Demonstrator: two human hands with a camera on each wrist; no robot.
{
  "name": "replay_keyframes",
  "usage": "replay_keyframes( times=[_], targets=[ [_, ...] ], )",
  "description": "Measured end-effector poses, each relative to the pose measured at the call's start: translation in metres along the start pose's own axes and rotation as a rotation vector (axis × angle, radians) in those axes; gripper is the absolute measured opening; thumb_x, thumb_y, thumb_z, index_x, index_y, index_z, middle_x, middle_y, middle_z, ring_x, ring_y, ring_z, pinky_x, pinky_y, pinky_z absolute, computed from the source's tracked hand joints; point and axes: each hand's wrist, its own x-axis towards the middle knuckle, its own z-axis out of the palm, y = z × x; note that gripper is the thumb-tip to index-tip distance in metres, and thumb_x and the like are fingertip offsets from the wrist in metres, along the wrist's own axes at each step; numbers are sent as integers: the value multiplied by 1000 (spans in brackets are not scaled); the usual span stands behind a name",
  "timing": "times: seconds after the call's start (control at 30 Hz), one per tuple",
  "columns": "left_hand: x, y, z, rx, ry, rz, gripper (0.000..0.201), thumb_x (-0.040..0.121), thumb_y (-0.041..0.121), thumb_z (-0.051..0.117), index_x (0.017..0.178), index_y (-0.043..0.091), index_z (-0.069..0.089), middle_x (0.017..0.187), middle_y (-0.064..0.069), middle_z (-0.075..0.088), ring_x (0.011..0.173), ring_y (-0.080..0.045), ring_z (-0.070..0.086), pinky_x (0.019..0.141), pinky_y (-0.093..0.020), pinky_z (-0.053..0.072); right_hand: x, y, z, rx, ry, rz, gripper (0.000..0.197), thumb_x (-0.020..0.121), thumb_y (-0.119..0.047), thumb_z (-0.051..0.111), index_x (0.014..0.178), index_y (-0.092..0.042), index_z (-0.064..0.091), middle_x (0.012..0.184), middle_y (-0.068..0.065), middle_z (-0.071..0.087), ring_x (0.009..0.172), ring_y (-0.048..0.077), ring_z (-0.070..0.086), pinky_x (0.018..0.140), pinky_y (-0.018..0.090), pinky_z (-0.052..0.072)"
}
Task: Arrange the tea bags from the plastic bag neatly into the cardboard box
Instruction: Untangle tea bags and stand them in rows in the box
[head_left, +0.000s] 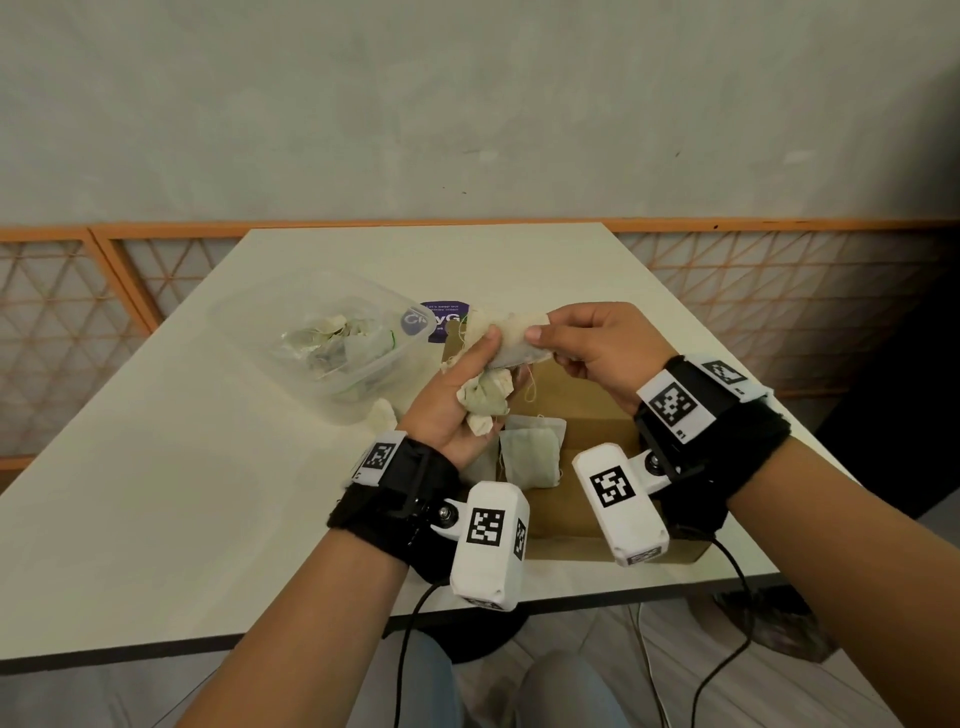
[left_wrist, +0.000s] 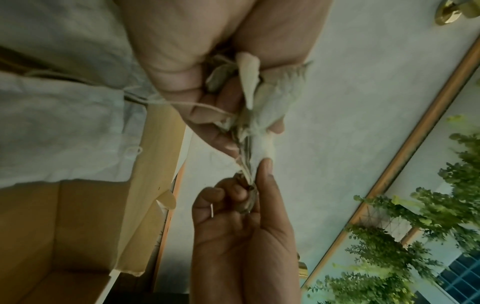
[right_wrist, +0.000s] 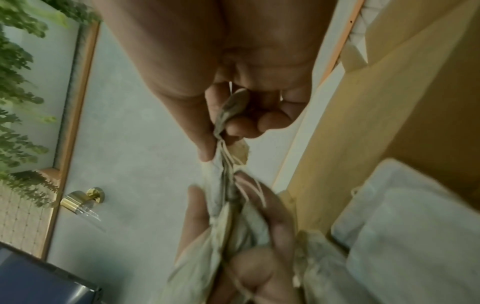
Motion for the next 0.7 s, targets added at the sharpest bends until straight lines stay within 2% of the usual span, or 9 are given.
replay_keyframes(
  times=[0.07, 0.13, 0.2, 0.27, 0.33, 0.4, 0.53, 0.6, 0.7],
  targets=[
    [-2, 4, 0, 7, 37, 30, 29, 94, 34, 51, 103, 9, 63, 87, -6, 66, 64, -9, 65, 46, -16, 50, 1, 0, -9, -66, 6, -15, 21, 76, -11, 73, 60, -7, 61, 55, 7, 42, 51, 16, 33, 52, 27, 28],
    [-4, 10, -4, 65, 88, 65, 36, 95, 39, 47, 81, 13, 67, 73, -2, 65, 52, -6, 59, 38, -14, 43, 0, -2, -19, -136, -15, -18, 19, 77, -13, 72, 64, -4, 61, 55, 7, 42, 52, 16, 33, 52, 26, 28],
    [-1, 14, -10, 179, 139, 117, 28, 87, 42, 60, 71, 18, 60, 72, 0, 57, 50, -4, 52, 39, -15, 36, -2, -5, -26, -172, -53, -5, 13, 79, -12, 70, 72, -2, 65, 57, 7, 44, 53, 15, 35, 53, 25, 30],
    [1, 18, -8, 348, 146, 137, 32, 74, 50, 73, 75, 19, 66, 86, -7, 58, 71, -14, 55, 54, -21, 39, -4, -9, -28, -160, -102, 1, 8, 80, -11, 69, 76, -4, 67, 61, 9, 46, 54, 16, 36, 55, 26, 30],
    [-5, 19, 4, 490, 98, 107, 60, 66, 62, 73, 96, 10, 72, 101, -19, 63, 92, -30, 59, 77, -33, 43, -5, -13, -27, -119, -141, -3, 6, 80, -10, 69, 75, -8, 69, 67, 11, 47, 54, 15, 37, 56, 26, 31],
    [-10, 19, 11, 604, 47, 67, 74, 69, 62, 68, 108, -1, 65, 92, -18, 67, 78, -23, 66, 76, -30, 51, -3, -15, -25, -138, -142, -24, 6, 79, -12, 70, 73, -11, 69, 69, 13, 49, 54, 15, 37, 56, 27, 31],
    [-8, 18, 8, 601, -24, 58, 15, 83, 21, 70, 90, 8, 66, 70, 0, 65, 55, -6, 59, 50, -16, 47, 0, -15, -24, -153, -63, -31, 16, 81, -27, 70, 74, -13, 72, 61, 7, 48, 54, 16, 38, 55, 28, 33],
    [-9, 20, 4, 497, -18, 54, 13, 81, 20, 69, 83, 10, 62, 64, 1, 58, 55, -6, 56, 45, -14, 43, -1, -12, -24, -106, -37, 60, 26, 88, -35, 61, 75, -15, 73, 69, 9, 52, 57, 15, 42, 58, 26, 37],
    [-10, 24, 3, 389, -84, 40, 8, 88, 19, 60, 86, 11, 58, 69, 0, 54, 57, -5, 54, 44, -13, 43, -7, -8, -23, 36, -197, 275, 40, 95, -39, 46, 83, -11, 72, 83, 8, 56, 56, 9, 45, 57, 21, 40]
  ],
)
